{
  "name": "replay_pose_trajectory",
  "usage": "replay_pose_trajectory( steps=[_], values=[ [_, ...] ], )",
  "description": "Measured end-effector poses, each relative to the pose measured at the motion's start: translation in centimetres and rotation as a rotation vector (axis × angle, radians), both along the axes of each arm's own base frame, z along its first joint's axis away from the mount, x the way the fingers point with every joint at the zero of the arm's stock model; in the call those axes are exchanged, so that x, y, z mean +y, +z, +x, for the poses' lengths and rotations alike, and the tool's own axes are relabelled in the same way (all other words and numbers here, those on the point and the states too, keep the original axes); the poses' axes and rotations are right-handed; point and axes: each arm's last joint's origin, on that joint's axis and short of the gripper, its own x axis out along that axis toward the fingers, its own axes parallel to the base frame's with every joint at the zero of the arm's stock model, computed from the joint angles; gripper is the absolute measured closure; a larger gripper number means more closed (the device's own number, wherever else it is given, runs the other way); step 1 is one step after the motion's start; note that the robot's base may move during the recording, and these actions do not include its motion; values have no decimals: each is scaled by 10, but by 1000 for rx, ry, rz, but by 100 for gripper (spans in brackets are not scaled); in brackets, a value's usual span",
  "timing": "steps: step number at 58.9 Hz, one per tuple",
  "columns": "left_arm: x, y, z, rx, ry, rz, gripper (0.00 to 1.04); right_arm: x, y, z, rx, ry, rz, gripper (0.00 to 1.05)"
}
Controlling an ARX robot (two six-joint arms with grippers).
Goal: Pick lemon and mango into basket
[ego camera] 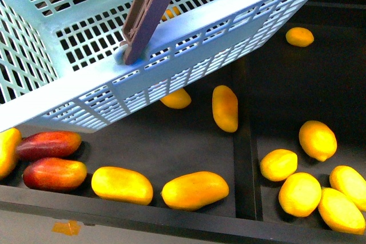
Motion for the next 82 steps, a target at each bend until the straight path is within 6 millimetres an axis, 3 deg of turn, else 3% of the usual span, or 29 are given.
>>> replay_pose_trajectory(
  steps=[18, 30, 63, 82],
  values=[
    [0, 0, 0, -1, 1, 1, 76, 1, -64, 45, 158, 4, -38, 9],
    [0, 0, 0, 0, -1, -1, 76, 8, -91, 64, 220, 24, -40, 9],
    [0, 0, 0, -1, 0, 1, 76, 27, -106, 119, 214, 74, -26, 9],
    [0, 0, 0, 0, -1, 0, 76, 27, -113, 131, 223, 51, -20, 9]
  ],
)
